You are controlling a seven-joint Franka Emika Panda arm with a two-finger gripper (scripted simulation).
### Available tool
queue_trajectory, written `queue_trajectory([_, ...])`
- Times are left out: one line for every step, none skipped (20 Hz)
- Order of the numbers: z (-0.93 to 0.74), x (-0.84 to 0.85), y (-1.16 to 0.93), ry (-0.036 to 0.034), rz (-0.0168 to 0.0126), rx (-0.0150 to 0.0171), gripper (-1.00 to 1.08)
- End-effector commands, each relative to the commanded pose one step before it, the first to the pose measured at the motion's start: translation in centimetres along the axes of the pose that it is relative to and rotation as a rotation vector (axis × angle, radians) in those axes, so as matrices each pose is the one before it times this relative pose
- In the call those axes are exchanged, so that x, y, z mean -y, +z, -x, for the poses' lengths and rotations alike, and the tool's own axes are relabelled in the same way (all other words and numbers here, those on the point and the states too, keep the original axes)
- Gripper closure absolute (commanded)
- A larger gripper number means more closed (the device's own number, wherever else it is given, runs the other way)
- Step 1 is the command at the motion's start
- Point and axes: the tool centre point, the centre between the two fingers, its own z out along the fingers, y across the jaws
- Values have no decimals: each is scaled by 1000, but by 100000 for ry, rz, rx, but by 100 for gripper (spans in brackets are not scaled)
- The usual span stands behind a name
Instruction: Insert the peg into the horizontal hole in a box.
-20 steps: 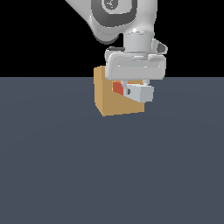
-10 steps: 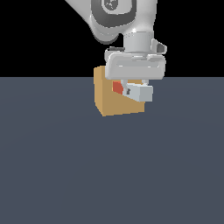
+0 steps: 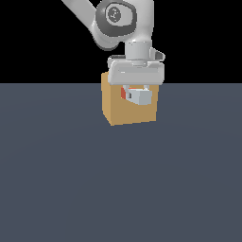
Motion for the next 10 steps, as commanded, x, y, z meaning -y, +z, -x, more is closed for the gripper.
queue_trajectory([-2377, -104, -347, -76, 627, 24, 108])
queue_trajectory([-753, -14, 4, 0, 0, 0, 108])
queue_trajectory([-660, -12, -30, 5, 48, 5, 108])
queue_trajectory([-572, -24, 3, 0, 0, 0, 108])
queue_trajectory([-478, -20, -31, 8, 48, 5, 108])
queue_trajectory([-395, -29, 2, 0, 0, 0, 108])
queue_trajectory([-306, -28, 1, 0, 0, 0, 108])
queue_trajectory([-209, -16, -31, 14, 46, 6, 108])
queue_trajectory([-130, -15, 0, 0, 0, 0, 108])
queue_trajectory([-43, -5, 0, 0, 0, 0, 108])
